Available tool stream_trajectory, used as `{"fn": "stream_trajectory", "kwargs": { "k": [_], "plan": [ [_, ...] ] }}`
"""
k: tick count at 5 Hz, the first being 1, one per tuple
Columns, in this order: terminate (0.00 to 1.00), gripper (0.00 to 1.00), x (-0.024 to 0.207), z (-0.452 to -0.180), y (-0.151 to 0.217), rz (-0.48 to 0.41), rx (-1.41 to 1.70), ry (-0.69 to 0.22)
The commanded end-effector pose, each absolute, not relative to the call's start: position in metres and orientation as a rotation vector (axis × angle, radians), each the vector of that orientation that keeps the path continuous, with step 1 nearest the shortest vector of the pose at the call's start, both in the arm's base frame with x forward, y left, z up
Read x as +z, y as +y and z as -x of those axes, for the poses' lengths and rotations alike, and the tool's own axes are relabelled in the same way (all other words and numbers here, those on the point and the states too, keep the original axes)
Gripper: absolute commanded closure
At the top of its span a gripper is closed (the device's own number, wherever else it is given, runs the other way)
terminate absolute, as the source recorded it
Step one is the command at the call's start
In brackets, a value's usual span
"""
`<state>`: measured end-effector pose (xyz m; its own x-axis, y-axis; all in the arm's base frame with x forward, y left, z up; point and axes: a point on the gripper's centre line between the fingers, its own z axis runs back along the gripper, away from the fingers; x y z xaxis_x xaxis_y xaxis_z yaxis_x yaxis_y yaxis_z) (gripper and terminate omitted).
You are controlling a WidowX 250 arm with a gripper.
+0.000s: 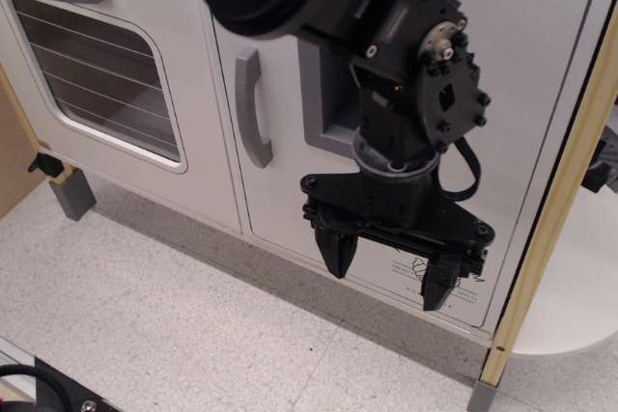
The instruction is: Open fridge
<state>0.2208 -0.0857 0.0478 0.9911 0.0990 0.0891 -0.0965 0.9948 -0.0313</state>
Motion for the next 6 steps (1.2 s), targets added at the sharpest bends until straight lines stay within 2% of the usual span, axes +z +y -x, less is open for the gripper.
{"fn": "stream_trajectory", "kwargs": {
  "k": [1, 2, 3, 4, 5, 6],
  "plan": [
    [0.00, 0.00, 0.048, -0.221, -0.086, 0.027, 0.098, -0.091],
    [0.00, 0.00, 0.035, -0.226, -0.043, -0.041, 0.074, -0.159],
    [0.00, 0.00, 0.031, -0.232, -0.002, -0.083, 0.069, -0.215],
    [0.00, 0.00, 0.034, -0.251, 0.047, -0.105, 0.068, -0.268],
    [0.00, 0.00, 0.038, -0.277, 0.074, -0.049, 0.079, -0.303],
    [0.00, 0.00, 0.037, -0.299, 0.085, -0.067, 0.030, -0.360]
  ]
}}
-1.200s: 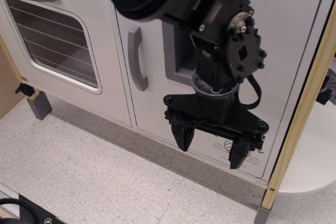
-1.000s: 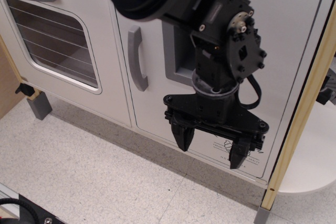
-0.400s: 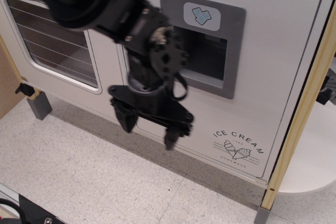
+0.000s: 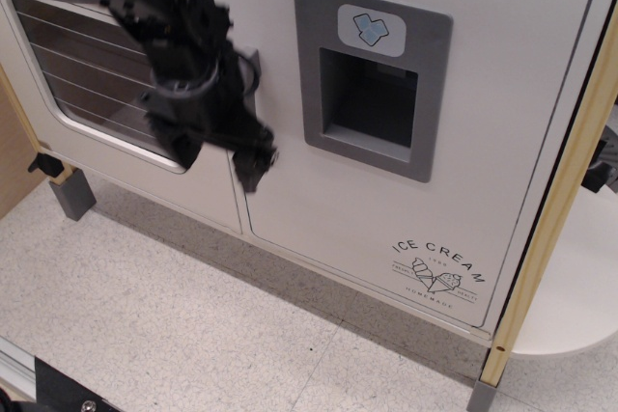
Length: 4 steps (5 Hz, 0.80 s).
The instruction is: Open fridge
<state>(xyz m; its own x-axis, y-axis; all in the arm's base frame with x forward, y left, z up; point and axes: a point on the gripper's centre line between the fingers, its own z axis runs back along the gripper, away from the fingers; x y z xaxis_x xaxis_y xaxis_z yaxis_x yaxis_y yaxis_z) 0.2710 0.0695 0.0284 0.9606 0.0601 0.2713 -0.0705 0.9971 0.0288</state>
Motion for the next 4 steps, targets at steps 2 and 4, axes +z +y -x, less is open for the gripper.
{"fn": "stream_trajectory", "kwargs": {
  "k": [2, 4],
  "plan": [
    [0.00, 0.00, 0.039, -0.327, 0.095, -0.091, 0.012, -0.427],
    [0.00, 0.00, 0.037, -0.344, 0.098, -0.117, 0.053, -0.502]
  ]
}}
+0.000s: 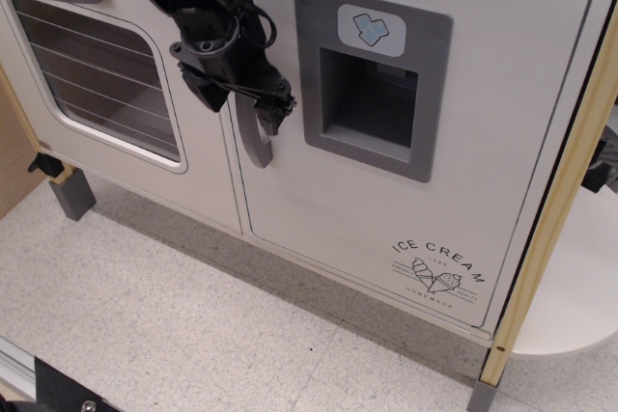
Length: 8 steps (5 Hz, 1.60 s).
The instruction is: Open fridge
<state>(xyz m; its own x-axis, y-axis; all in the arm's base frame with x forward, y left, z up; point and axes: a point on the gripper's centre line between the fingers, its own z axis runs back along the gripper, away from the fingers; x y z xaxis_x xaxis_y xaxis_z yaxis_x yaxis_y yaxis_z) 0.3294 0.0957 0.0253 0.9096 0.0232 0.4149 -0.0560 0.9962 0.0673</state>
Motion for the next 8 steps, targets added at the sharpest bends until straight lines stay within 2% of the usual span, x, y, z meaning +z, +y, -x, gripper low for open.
{"fn": "stream_trajectory", "kwargs": {
  "k": [1, 3, 4, 5, 6, 7, 8],
  "plan": [
    [0.00, 1.00, 0.036, -0.350, 0.096, -0.112, 0.060, -0.502],
    [0.00, 1.00, 0.039, -0.347, 0.103, -0.097, 0.039, -0.480],
    [0.00, 1.00, 0.039, -0.333, 0.102, -0.106, 0.035, -0.473],
    [0.00, 1.00, 0.038, -0.302, 0.098, -0.097, 0.012, -0.441],
    [0.00, 1.00, 0.039, -0.272, 0.094, -0.044, 0.002, -0.378],
    [0.00, 0.00, 0.043, -0.248, 0.086, -0.016, 0.038, -0.321],
    [0.00, 0.00, 0.041, -0.228, 0.085, -0.009, 0.052, -0.273]
  ]
}}
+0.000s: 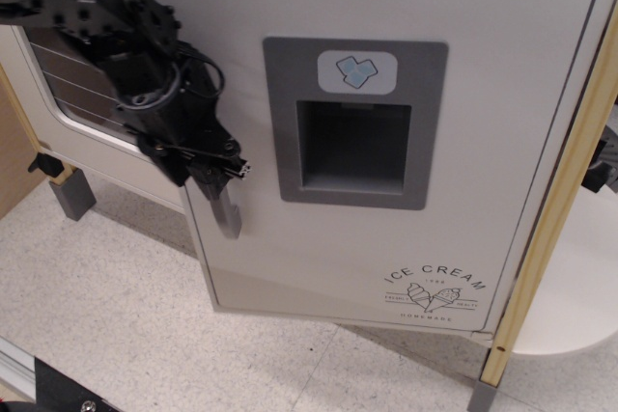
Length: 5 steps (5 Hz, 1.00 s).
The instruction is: Open fridge
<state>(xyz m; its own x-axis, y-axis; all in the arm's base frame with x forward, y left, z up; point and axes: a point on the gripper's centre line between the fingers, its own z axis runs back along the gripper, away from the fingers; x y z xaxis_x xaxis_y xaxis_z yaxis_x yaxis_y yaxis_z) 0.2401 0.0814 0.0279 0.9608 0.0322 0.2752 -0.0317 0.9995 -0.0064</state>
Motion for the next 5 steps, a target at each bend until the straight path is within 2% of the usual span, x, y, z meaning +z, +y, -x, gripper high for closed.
{"fn": "stream_trajectory", "kwargs": {
  "k": [1, 2, 3, 4, 5],
  "plan": [
    [0.00, 0.00, 0.033, -0.200, 0.100, -0.033, 0.034, -0.236],
    [0.00, 0.00, 0.032, -0.181, 0.129, -0.030, 0.051, -0.187],
    [0.00, 0.00, 0.035, -0.184, 0.173, -0.069, 0.177, -0.176],
    [0.00, 0.00, 0.040, -0.202, 0.193, -0.140, 0.338, -0.208],
    [0.00, 0.00, 0.043, -0.226, 0.199, -0.137, 0.489, -0.232]
  ]
}}
